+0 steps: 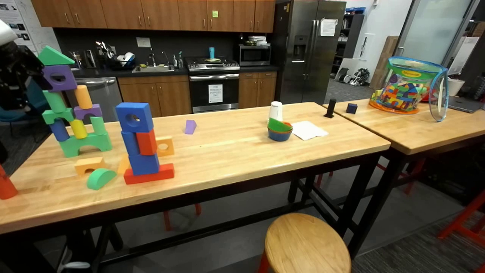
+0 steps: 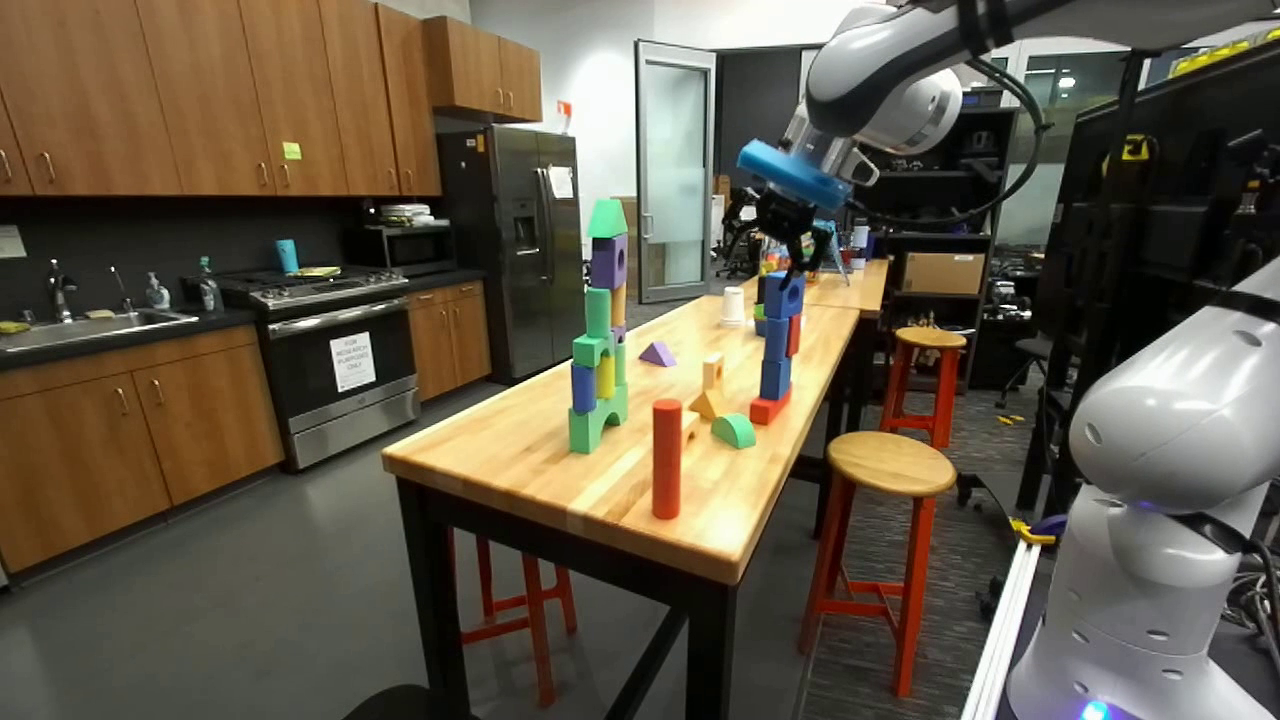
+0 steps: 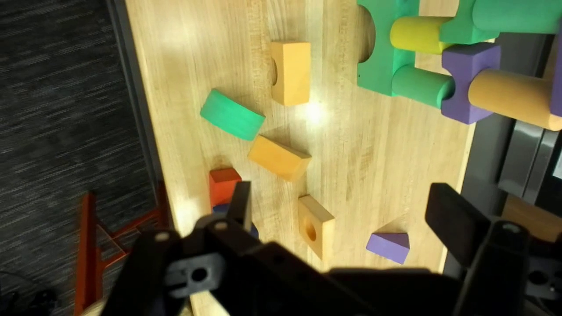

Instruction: Put the blue item on the table

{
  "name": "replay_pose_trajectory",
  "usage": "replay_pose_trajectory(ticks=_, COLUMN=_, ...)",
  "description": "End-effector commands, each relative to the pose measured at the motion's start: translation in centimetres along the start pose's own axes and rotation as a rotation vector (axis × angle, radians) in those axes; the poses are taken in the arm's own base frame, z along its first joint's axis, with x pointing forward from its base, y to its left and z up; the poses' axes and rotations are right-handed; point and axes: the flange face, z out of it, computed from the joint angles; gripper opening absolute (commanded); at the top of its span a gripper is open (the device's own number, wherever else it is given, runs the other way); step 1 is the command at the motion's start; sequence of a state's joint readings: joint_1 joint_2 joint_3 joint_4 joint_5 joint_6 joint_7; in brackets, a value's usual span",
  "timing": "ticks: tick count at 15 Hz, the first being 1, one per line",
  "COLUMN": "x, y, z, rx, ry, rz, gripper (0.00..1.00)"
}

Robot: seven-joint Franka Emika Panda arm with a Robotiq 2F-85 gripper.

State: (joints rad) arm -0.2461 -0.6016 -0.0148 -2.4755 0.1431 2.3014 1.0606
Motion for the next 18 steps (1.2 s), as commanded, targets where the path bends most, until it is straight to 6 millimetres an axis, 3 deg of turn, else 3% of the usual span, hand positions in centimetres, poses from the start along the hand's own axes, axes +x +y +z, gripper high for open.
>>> replay_pose_trajectory(ticks=1, x=0.0, y=0.0, z=0.0, rx=-0.001, ry=0.000, rz=0.000, gripper=1.00)
replay_pose_trajectory(ticks=5, x=0.9, y=-0.2, z=1.0, rx=-0.051, ry=0.037, rz=0.034, gripper=1.00)
replay_pose_trajectory(ticks=12, x=6.5, y=1.0, z=2.6, rx=-0.184, ry=0.177, rz=0.083, gripper=1.00)
replay_pose_trajectory(ticks=18, x=6.0, y=0.1, z=0.2, rx=-0.139, ry=0.189, rz=0.059, gripper=1.00)
